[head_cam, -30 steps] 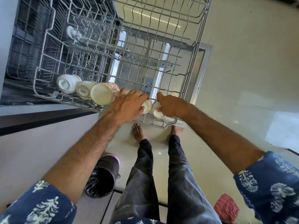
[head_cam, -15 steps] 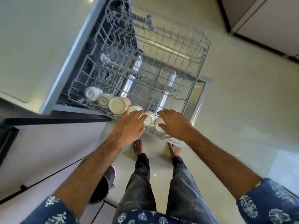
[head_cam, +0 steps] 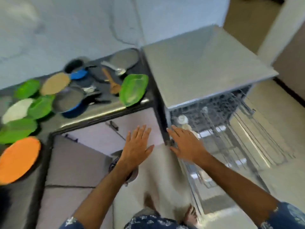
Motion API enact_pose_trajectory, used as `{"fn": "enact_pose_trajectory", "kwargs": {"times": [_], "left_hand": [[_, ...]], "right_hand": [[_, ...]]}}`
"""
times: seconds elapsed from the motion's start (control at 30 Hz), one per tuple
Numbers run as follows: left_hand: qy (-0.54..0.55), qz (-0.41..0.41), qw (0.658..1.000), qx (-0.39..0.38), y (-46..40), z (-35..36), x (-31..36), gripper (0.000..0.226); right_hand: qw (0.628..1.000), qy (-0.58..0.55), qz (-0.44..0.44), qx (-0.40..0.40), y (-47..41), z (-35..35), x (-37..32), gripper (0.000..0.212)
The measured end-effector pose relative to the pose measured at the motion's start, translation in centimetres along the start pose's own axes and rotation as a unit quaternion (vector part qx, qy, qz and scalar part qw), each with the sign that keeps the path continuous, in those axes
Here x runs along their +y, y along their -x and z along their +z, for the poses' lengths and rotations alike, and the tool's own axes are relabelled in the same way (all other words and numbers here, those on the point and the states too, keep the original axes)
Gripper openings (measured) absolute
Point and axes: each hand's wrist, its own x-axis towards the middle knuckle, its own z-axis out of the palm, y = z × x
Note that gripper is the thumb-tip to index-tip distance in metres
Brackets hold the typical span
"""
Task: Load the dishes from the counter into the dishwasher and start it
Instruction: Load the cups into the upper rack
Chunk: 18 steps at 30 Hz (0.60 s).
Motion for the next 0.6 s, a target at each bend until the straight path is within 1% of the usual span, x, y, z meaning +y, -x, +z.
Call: {"fn": "enact_pose_trajectory", "kwargs": {"times": [0.13, 0.23, 0.3, 0.4, 0.5, 0.6], "left_hand": [[0.010, -0.116, 0.992, 0.044, 6.4, -2.5, -7.0, 0.077], [0.015, -0.214, 0.975, 0.062, 12.3, -3.0, -12.3, 0.075], [0.021, -0.278, 0.959, 0.054, 16.9, -3.1, -15.4, 0.076], [0.025, -0.359, 0.930, 0.072, 24.9, -2.7, -20.2, 0.081], [0.027, -0.430, 0.900, 0.061, 32.6, -2.6, -24.6, 0.078], [0.025, -0.494, 0.865, 0.081, 39.7, -2.8, -28.3, 0.075]], "right_hand": [[0.989, 0.062, -0.130, 0.013, -5.3, -2.4, -8.0, 0.078], [0.971, 0.076, -0.224, 0.024, -8.2, -2.6, -15.4, 0.078], [0.957, 0.082, -0.276, 0.030, -9.5, -2.2, -20.6, 0.076], [0.928, 0.093, -0.358, 0.027, -11.0, -0.8, -29.3, 0.077], [0.901, 0.102, -0.421, 0.025, -12.1, 1.3, -37.9, 0.081], [0.877, 0.101, -0.469, 0.008, -12.5, 3.5, -46.4, 0.083]]}}
